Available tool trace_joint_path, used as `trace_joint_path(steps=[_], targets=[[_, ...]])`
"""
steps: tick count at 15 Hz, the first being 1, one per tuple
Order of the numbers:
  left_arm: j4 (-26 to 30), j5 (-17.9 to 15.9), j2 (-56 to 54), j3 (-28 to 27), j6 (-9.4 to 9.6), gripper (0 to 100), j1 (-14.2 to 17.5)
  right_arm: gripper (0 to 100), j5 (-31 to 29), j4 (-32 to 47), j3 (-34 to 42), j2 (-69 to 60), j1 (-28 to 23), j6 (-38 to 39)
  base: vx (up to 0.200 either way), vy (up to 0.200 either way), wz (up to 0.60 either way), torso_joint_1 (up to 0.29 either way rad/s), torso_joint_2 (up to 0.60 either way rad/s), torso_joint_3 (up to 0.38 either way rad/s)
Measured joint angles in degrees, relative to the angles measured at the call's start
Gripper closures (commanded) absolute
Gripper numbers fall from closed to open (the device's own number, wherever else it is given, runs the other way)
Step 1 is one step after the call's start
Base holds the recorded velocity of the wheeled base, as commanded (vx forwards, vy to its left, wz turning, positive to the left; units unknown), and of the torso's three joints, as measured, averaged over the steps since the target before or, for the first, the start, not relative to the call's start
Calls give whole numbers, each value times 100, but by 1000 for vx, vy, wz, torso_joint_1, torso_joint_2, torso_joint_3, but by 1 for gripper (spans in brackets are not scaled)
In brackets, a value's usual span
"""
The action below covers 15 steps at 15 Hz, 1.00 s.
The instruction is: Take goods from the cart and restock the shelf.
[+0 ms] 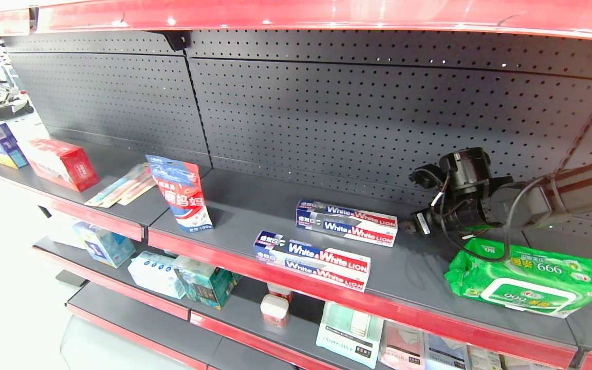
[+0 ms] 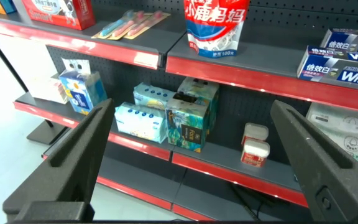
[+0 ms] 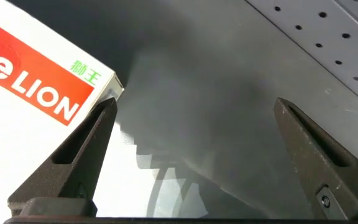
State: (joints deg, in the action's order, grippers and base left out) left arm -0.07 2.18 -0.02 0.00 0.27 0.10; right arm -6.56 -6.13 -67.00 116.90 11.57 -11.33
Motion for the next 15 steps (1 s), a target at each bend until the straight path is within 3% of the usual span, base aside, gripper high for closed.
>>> trace_joint_path(steps=[15], targets=[[0,0,2,0,0,0,0,0,-4,-7,-56,55,107,-5,0,0,0,0,0,0]])
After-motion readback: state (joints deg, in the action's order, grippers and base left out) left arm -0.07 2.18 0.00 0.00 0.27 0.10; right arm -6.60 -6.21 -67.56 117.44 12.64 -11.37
